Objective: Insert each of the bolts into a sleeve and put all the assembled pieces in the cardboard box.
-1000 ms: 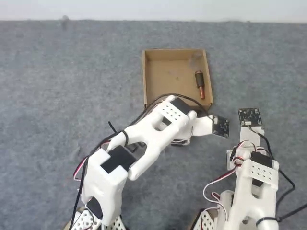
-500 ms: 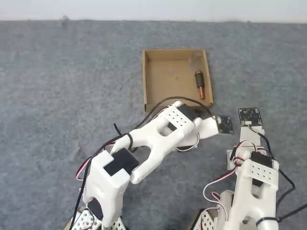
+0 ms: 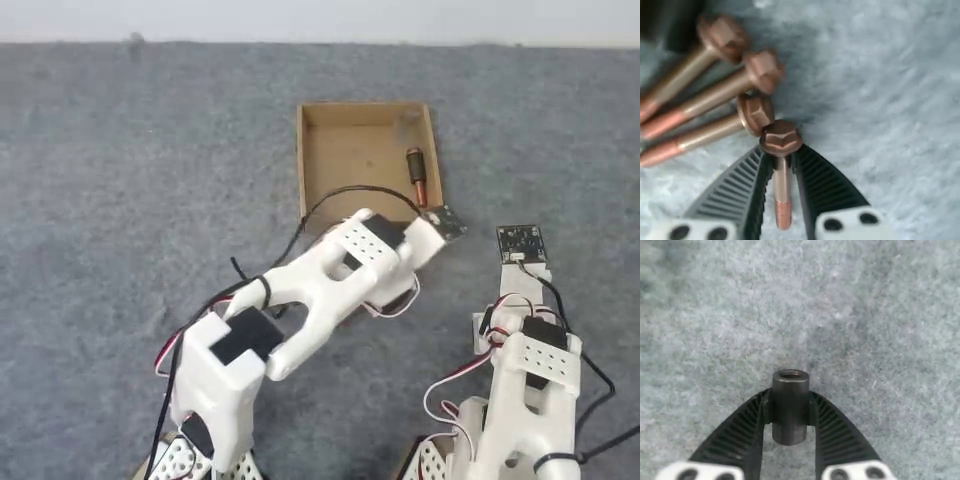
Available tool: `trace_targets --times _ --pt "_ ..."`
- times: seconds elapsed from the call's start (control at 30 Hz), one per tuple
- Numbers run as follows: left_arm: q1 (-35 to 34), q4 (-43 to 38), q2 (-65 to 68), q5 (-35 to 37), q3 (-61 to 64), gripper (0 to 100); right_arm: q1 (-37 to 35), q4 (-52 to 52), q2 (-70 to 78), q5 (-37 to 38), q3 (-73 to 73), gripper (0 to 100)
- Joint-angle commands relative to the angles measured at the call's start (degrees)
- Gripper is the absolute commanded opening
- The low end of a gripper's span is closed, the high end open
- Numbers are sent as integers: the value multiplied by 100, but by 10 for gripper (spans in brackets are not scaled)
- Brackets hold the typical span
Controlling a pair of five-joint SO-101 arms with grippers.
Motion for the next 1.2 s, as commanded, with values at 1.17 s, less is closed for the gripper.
trace_targets --times 1.17 --pt "-5257 -3323 -5732 1662 5305 11 -1103 -1103 -215 62 255 6"
